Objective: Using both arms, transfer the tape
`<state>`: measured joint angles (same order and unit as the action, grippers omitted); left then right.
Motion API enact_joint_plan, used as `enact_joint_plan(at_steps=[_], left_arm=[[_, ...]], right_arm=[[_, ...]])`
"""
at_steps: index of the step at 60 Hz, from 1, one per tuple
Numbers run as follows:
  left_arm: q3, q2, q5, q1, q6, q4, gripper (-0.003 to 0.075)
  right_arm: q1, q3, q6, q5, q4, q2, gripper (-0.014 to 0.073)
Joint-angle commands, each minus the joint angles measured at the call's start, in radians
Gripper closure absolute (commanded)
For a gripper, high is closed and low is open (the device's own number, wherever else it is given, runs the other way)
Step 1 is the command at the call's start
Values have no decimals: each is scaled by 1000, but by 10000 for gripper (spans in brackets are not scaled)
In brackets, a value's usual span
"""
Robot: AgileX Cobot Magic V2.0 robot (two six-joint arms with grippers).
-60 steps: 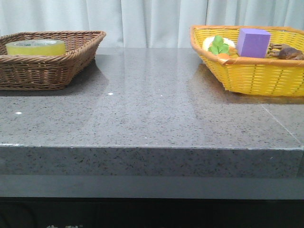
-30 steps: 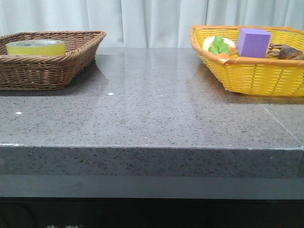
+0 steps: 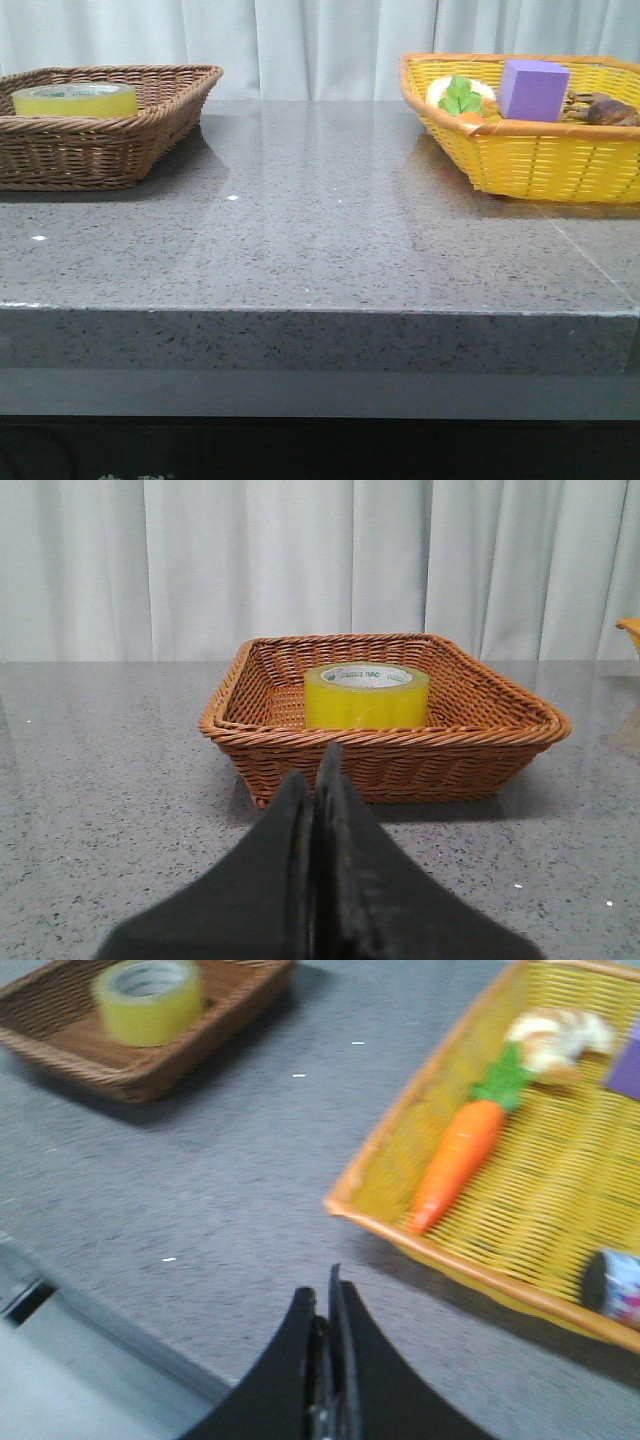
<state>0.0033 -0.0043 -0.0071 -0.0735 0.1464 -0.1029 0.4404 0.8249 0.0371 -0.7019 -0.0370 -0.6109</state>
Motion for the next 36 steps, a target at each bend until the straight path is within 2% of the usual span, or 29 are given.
enact_joint_plan(at_steps=[1,18,36], left_arm=[[8,-18,-75,-1,-8,-8,741],[8,-18,-75,-1,-8,-8,741],[8,-18,-75,-1,-8,-8,741]], right_arm=[[-86,-41,0,120,10,60,660],[-320,-373,0,405,-1,286,660],[-432,-651,0,622,-3,473,660]])
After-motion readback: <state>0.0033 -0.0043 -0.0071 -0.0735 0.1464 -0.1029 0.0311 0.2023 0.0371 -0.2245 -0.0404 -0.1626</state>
